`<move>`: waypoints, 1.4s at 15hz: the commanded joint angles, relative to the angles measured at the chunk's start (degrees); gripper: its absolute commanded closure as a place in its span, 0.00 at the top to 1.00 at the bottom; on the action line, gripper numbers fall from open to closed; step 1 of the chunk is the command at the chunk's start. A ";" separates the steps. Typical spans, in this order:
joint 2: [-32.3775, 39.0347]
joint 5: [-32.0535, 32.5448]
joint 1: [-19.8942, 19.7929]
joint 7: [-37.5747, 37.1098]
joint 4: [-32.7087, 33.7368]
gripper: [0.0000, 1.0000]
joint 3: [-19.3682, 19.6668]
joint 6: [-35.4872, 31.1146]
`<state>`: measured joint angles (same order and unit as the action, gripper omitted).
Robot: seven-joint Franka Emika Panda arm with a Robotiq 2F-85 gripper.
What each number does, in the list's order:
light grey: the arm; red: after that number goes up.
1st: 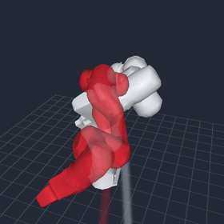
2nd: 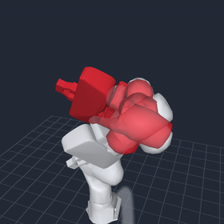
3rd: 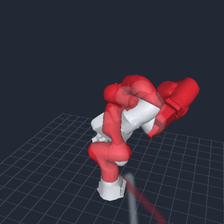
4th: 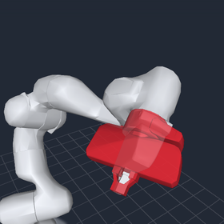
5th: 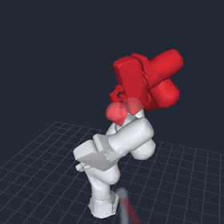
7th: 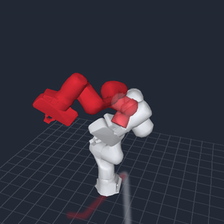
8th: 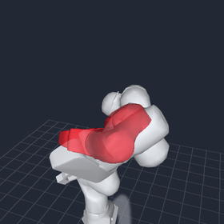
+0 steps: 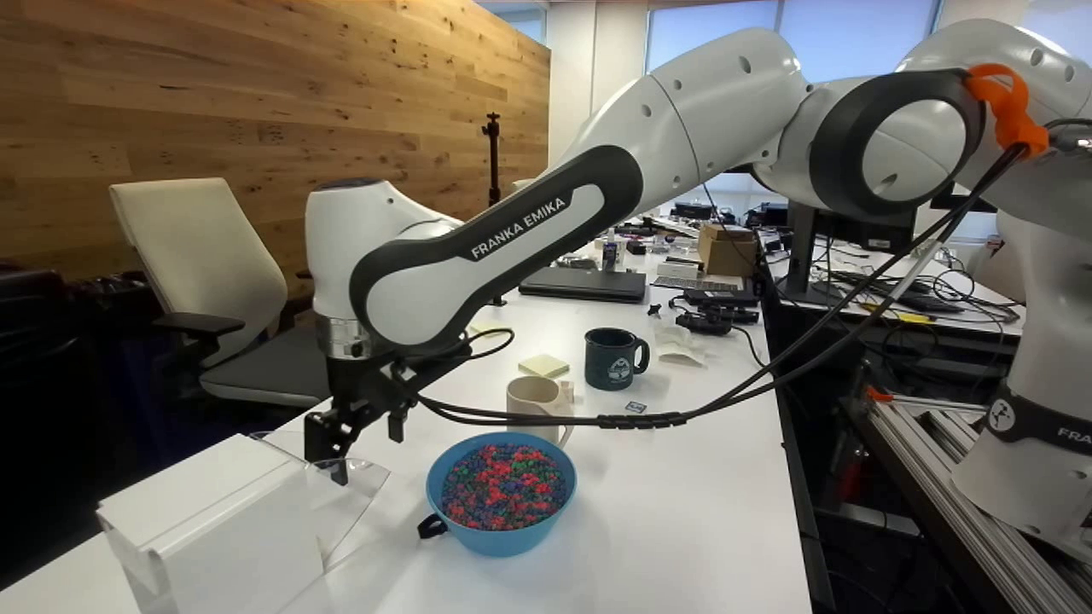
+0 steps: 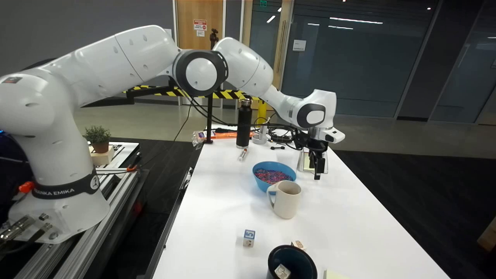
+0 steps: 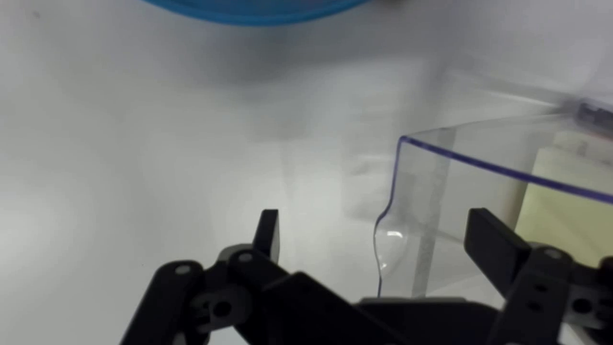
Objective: Open the door to the box on the table
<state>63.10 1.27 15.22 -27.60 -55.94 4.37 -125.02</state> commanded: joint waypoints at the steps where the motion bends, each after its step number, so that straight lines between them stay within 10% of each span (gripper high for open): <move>1: 0.97 0.91 -0.07 0.31 2.54 1.00 0.24 1.03; 21: -23.83 -0.20 0.71 -0.20 -12.47 1.00 1.21 16.03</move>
<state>45.15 1.26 15.90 -28.18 -61.90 5.62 -110.09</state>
